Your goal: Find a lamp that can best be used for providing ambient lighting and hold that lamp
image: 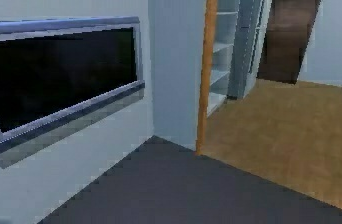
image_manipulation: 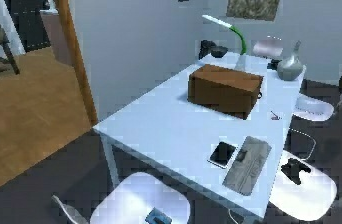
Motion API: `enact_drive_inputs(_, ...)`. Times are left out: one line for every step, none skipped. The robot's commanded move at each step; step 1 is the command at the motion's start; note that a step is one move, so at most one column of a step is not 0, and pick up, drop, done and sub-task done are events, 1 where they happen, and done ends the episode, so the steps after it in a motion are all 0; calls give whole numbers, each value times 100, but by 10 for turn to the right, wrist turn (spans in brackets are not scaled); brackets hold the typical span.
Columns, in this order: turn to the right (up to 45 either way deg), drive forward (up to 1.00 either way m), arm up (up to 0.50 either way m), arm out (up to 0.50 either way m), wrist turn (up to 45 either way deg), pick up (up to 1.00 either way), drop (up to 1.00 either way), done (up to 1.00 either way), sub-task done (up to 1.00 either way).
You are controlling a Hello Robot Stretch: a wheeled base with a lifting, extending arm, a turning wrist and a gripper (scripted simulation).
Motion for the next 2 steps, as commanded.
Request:
enact_drive_inputs(0, 10, 0, 0, 0, 0, 0, 0, 0)
enact_drive_inputs(330, 0, 0, 0, 0, 0, 0, 0, 0)
